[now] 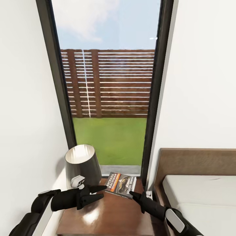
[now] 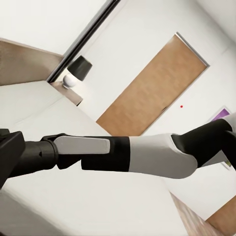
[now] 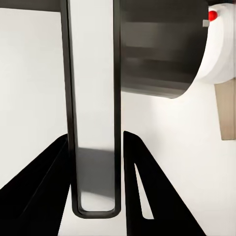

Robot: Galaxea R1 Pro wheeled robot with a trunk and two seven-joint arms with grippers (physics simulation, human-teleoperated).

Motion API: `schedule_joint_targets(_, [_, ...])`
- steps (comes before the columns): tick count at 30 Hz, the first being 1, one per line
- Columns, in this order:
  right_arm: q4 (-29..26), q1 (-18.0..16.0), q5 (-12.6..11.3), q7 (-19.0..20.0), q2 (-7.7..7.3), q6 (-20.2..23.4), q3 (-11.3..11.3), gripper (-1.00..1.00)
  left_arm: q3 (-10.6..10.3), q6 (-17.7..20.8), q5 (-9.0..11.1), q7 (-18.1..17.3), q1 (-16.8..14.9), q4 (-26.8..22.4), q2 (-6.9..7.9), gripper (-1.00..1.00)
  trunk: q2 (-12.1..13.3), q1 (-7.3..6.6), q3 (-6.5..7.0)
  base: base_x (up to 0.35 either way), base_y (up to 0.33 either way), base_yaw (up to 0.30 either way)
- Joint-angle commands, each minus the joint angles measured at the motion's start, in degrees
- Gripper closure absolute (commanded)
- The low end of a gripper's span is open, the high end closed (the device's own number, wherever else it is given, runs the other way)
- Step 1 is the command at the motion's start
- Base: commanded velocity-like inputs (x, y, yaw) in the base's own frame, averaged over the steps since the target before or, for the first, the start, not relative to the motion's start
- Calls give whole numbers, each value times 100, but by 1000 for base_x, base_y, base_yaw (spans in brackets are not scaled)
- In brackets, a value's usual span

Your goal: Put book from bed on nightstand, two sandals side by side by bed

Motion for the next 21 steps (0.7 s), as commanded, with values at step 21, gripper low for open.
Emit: schedule_joint_targets(21, [0,-5,-56,-6,3,17,52,100,-19,59,31,4,-4,9,5,-100,-849,462,-385,0,0,0])
